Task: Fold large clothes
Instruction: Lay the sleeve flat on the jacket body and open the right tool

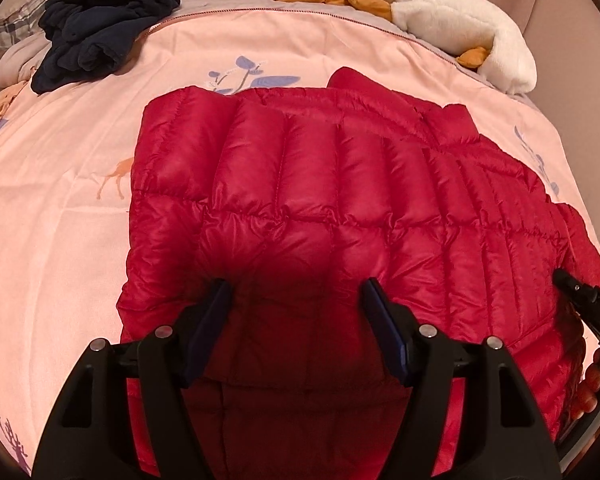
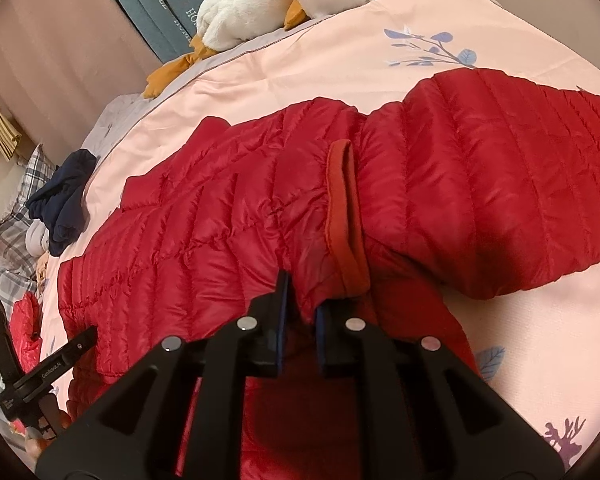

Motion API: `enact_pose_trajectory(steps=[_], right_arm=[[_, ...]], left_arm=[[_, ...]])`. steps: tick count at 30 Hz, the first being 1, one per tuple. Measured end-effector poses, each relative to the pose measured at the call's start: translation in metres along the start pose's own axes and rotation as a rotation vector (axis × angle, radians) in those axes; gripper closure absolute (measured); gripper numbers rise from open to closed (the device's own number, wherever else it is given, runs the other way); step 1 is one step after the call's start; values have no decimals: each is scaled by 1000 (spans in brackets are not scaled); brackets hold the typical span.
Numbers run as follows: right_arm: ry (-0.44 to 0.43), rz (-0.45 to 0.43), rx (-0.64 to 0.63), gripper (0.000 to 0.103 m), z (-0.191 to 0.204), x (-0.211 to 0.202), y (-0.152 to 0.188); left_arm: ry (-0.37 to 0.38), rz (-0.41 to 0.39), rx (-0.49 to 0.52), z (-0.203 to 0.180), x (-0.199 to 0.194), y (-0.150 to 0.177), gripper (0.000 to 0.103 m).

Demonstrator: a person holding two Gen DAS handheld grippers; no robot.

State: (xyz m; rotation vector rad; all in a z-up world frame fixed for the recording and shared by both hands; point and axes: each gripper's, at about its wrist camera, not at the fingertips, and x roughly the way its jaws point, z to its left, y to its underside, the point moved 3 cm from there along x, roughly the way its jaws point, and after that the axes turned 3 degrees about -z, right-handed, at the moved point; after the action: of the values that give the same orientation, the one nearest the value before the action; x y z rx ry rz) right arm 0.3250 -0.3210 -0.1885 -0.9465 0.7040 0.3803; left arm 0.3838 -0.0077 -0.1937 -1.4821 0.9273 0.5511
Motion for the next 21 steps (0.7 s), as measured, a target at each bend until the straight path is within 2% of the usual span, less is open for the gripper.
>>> enact_pose_trajectory(steps=[6,13,16,19,21], right_arm=[[-2,4,4,91,-2,0,1],[-3,-11,15,81,-6,-7,-5],[7,-34,14,80,-9,-15,-8],[40,-73,20,70,-14,-27,-14],[75,-115,3,69,-15,-37,-19]], left_arm=[[-5,1,13,-1,2,1,32],[-8,6,17,-1,2,1,32],[-12,11,17,-2,2,1,32],[-12,16,14,-3,2,0,32],[-9,20,11,-2,2,-1,32]])
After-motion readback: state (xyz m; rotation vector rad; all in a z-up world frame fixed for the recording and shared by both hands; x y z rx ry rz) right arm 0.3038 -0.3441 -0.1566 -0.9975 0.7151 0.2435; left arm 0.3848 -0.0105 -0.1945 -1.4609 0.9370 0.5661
